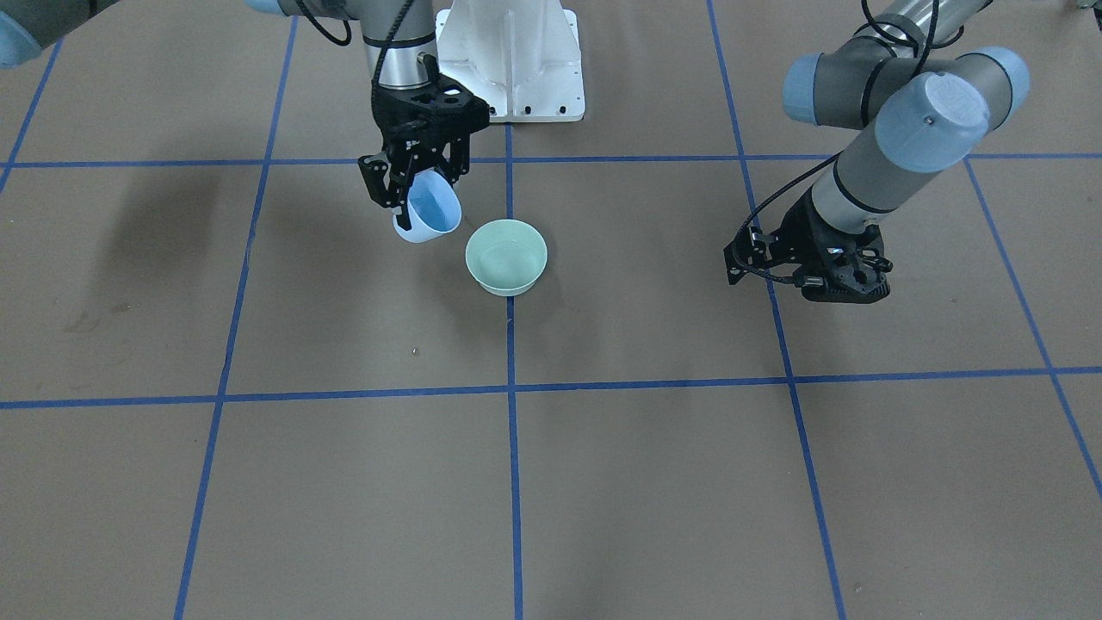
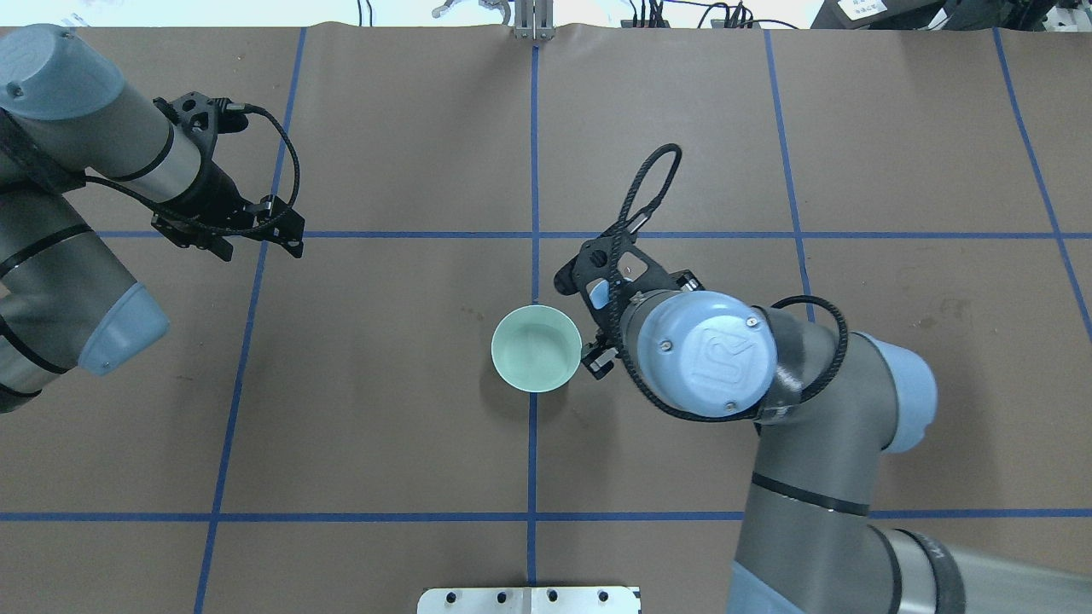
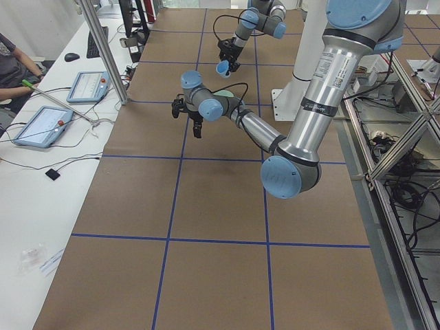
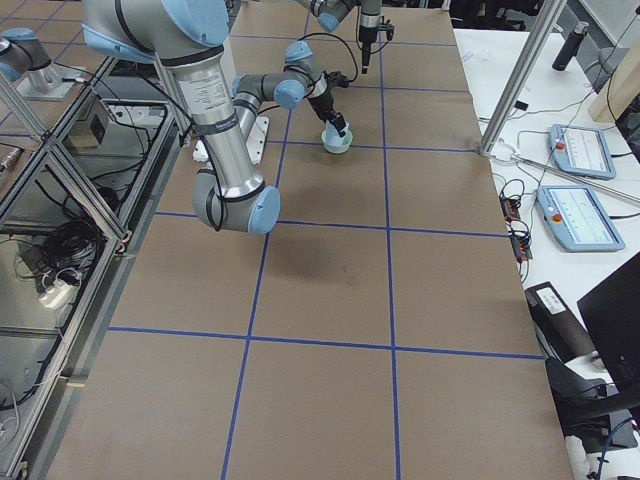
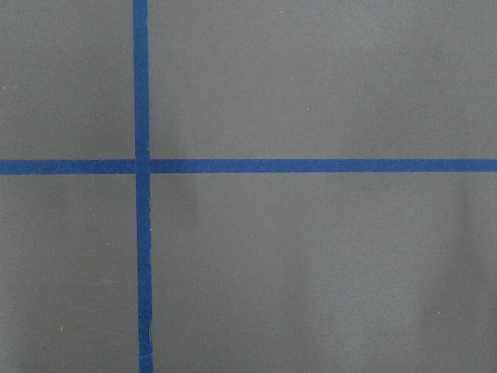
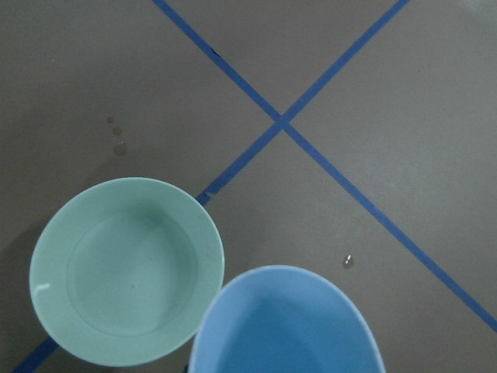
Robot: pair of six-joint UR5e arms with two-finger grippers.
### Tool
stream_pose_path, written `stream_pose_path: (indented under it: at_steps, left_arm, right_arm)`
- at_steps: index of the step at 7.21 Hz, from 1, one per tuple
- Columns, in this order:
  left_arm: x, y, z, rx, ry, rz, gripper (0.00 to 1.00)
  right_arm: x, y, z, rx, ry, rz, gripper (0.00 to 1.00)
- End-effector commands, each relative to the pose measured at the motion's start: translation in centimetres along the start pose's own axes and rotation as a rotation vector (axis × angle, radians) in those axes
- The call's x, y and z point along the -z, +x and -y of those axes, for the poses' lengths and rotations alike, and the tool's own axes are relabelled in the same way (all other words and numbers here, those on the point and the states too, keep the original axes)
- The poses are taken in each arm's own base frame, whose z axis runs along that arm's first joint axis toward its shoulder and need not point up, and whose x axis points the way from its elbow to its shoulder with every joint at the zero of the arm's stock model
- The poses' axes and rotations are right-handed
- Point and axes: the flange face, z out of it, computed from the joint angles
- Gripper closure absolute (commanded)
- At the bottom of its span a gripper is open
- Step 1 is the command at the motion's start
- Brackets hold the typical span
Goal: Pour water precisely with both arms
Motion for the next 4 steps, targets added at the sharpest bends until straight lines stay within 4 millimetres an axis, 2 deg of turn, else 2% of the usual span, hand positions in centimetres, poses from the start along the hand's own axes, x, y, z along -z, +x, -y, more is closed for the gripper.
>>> stream_pose_path:
  at_steps: [1, 2, 3, 4]
  left_arm:
    - [0.0, 0.1, 0.0, 0.001, 0.001, 0.0, 0.0]
    - [0.0, 0.0, 0.1, 0.001, 0.002, 0.001, 0.0]
    - [0.0, 0.0, 0.1, 0.001, 0.002, 0.001, 0.0]
    - [0.0, 0.1, 0.0, 0.007, 0.001, 0.001, 0.0]
  right_arm:
    - [1.8, 5.7, -1.3, -0.164, -0.016, 0.015, 0.95]
    - [2.9, 8.8, -2.7, -0.195, -0.026, 0.014, 0.95]
    - [2.4, 11.6, -4.1, -0.221, -0.019, 0.012, 0.95]
    - [1.6, 16.3, -6.7, -0.267, -0.009, 0.014, 0.95]
